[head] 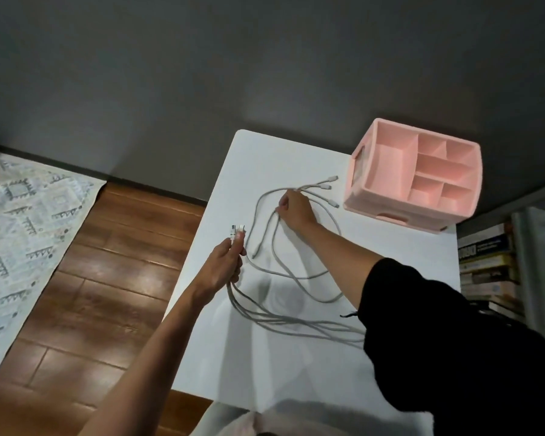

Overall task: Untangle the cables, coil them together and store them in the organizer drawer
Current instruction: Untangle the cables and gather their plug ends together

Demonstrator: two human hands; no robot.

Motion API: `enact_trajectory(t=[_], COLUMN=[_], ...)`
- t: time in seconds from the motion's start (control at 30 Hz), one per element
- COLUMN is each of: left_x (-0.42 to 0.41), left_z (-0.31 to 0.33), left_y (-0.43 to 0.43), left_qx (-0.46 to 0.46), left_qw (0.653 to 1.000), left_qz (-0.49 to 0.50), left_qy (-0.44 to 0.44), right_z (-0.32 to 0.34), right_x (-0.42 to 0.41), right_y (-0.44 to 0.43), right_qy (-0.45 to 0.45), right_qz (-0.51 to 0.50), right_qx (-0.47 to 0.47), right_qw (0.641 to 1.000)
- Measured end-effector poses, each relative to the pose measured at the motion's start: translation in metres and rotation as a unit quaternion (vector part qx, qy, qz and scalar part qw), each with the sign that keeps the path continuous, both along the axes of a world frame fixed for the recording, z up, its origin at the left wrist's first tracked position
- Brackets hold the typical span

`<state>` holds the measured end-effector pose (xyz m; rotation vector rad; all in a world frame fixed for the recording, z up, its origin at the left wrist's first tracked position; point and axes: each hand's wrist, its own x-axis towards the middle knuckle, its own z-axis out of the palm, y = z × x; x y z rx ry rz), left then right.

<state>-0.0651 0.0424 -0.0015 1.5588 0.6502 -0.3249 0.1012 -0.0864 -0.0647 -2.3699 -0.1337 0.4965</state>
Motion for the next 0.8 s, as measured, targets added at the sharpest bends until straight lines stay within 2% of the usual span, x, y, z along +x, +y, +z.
enact_trajectory(t=[0.13,0.3,0.43,0.53,0.8], left_x=[0.001,0.004,0.005,0.010,0.019], left_z=[0.002,0.007,0.008,0.010,0.033], left_y=[-0.006,-0.010,-0.012,-0.017,-0.039], left_qx=[-0.004,-0.012,-0.044,-0.087,-0.126], left_qw=[1.000,1.000,0.998,0.995,0.988], left_qz=[-0.009,-0.020,-0.017,0.015,0.012], left_qy=[0.000,-0.009,-0.039,-0.044,-0.084], right_z=[0.004,0.017,0.053,0.072,0.101], right_x=[-0.006,-0.015,-0.044,-0.077,-0.140], right_y=[-0.009,-0.012,-0.032,-0.049,-0.086], right_qy=[0.028,0.076,0.092,0.065,0.037], right_qz=[-0.026,-0.068,0.049,0.135,0.220], right_qx=[0.005,0.074,0.115,0.096,0.050], right_qw=[0.999,0.992,0.988,0.984,0.974])
